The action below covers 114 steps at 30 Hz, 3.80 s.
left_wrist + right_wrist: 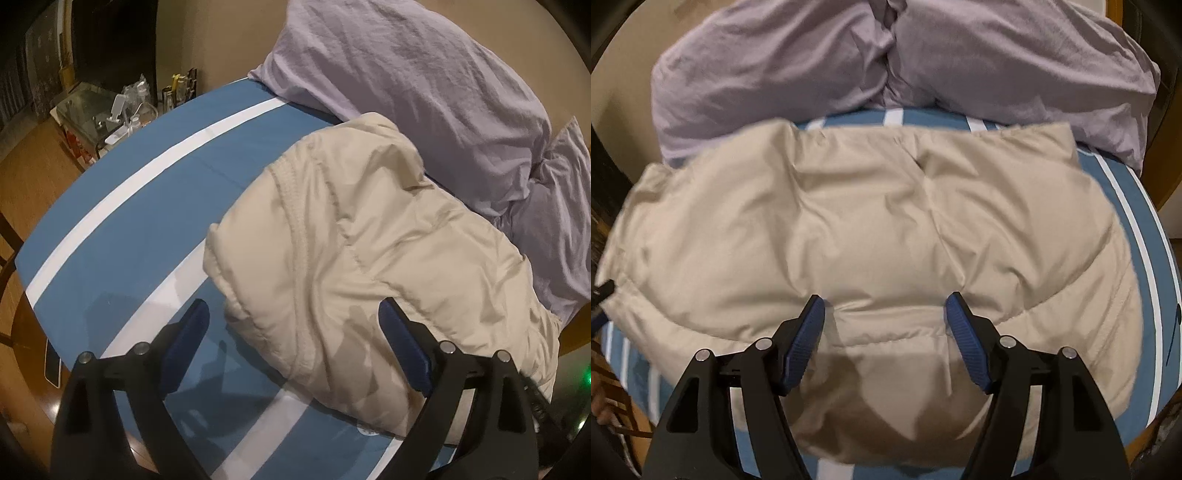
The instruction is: Fold large clothes
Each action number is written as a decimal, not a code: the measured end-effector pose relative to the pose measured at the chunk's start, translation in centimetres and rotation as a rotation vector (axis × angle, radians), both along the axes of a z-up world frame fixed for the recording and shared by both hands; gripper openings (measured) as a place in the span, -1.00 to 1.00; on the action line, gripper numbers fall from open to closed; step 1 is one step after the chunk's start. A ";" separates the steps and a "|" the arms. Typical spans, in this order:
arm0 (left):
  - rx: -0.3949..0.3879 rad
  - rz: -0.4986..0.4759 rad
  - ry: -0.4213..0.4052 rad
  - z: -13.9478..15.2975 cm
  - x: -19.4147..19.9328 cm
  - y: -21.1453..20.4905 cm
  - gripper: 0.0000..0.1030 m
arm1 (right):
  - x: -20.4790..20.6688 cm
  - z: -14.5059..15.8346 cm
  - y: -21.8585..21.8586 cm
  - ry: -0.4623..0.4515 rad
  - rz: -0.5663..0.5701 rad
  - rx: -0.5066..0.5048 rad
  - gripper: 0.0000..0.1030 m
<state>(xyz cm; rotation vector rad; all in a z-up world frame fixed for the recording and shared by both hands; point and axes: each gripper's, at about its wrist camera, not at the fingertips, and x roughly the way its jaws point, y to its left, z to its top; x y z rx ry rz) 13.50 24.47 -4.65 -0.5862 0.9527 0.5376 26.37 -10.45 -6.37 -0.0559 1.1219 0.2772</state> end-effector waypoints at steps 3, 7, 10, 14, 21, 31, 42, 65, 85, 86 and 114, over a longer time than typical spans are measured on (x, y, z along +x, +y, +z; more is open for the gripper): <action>-0.011 0.010 0.006 -0.3 0.2 0.4 0.81 | 0.1 -1.3 1.1 -0.042 0.015 -0.058 0.41; -0.009 0.007 0.005 -0.3 0.9 0.4 0.86 | 0.6 -1.8 1.8 -0.045 0.015 -0.089 0.44; -0.019 0.013 0.002 -0.4 1.6 0.6 0.88 | 0.7 -2.0 1.7 -0.038 0.017 -0.083 0.44; -0.044 0.031 0.010 -1.1 2.4 0.8 0.91 | 0.7 -2.1 1.5 -0.032 0.020 -0.070 0.44; -0.081 0.079 0.021 -2.8 3.5 1.3 0.95 | 0.8 -2.1 1.0 -0.037 0.028 -0.040 0.44; -0.100 0.119 -0.040 -2.0 3.9 1.1 -0.01 | 1.0 -2.2 1.3 -0.039 0.029 -0.029 0.45; -0.082 -0.043 -0.247 5.6 5.5 -3.1 -0.53 | 1.1 -1.9 1.1 -0.033 0.020 -0.029 0.45; -0.054 -0.613 -0.366 10.5 10.9 -23.4 -0.53 | -0.1 1.8 -5.3 -0.104 -0.059 0.024 0.42; -0.109 -0.967 -0.214 4.8 12.4 -39.2 -0.52 | -3.2 2.0 -21.4 -0.103 -0.453 -0.033 0.43; -0.113 -0.978 -0.201 4.3 12.4 -39.8 -0.53 | -3.5 1.9 -22.4 -0.098 -0.479 -0.033 0.43; 0.093 -0.879 -0.259 11.9 12.5 -34.1 0.36 | -1.8 8.5 -21.8 -0.227 -0.410 0.090 0.43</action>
